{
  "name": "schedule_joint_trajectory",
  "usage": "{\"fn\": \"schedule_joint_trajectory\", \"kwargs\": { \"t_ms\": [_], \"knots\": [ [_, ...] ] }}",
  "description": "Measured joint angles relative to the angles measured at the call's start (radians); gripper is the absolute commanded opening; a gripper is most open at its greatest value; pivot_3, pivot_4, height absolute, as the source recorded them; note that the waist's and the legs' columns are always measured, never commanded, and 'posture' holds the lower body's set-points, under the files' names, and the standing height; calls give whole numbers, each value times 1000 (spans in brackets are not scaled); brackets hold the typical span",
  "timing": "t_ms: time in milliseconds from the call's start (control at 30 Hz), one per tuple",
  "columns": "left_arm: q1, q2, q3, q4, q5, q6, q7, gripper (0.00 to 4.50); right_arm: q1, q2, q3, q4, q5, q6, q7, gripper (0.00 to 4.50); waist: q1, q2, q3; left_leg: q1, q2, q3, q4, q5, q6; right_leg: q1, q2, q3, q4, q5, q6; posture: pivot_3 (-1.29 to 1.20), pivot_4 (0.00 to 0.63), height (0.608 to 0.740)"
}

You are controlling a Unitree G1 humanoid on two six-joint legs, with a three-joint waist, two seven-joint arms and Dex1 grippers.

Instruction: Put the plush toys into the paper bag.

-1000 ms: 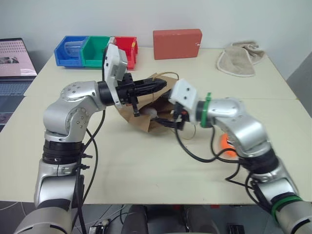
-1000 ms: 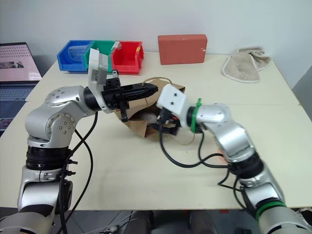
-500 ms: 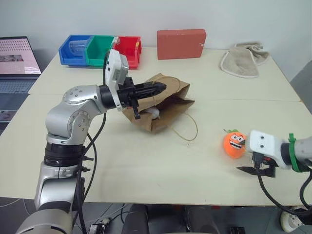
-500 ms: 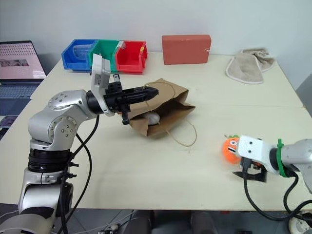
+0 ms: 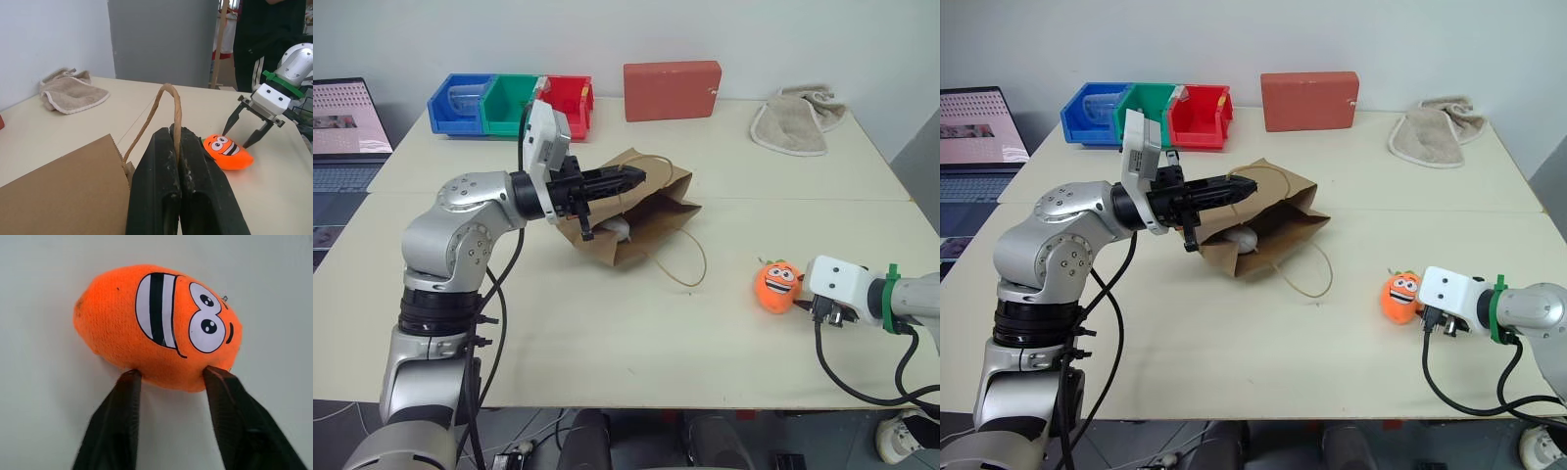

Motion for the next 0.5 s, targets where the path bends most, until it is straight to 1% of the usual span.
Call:
{"fn": "schedule_joint_trajectory", "kwargs": {
  "t_ms": [67, 100, 233, 333, 400, 500],
  "knots": [
    [0, 1, 0, -2, 0, 1, 0, 0, -7, 10, 3, 2, -6, -3, -9, 474, 0, 0, 0, 0, 0, 0, 0, 0, 0, 0, 0, 0, 0, 0, 0, 0, 150, 740],
    [0, 1, 0, -3, 0, 1, 1, 0, -7, 10, 3, 4, -11, -10, -13, 54, 0, 0, 0, 0, 0, 0, 0, 0, 0, 0, 0, 0, 0, 0, 0, 0, 150, 740],
    [0, 2, 0, -4, 0, 1, 2, 0, -8, 19, 3, 14, -22, -23, -17, 54, 0, 0, 0, 0, 0, 0, 0, 0, 0, 1, 0, 0, 0, 0, 0, 0, 150, 740],
    [1, 2, 0, -4, 0, 1, 2, 0, -15, 37, -7, 11, 9, -19, -9, 54, -1, 0, 0, 0, 0, 0, 0, 0, 0, 1, 0, 0, 0, 0, 0, 0, 150, 740],
    [1, 4, 0, -4, -1, 2, 2, 0, -21, 37, -25, -10, 54, -8, 20, 54, -1, 0, 0, 0, 0, 0, 0, 0, 0, 1, 0, 0, 0, 0, 0, 0, 150, 740],
    [0, 12, 3, -4, -9, 9, 0, 0, -65, 37, -82, -76, 180, 56, 84, 54, -1, 0, 0, 0, 0, 0, 0, 0, 0, 1, 0, 0, 0, 0, 0, 0, 150, 740]
  ]
}}
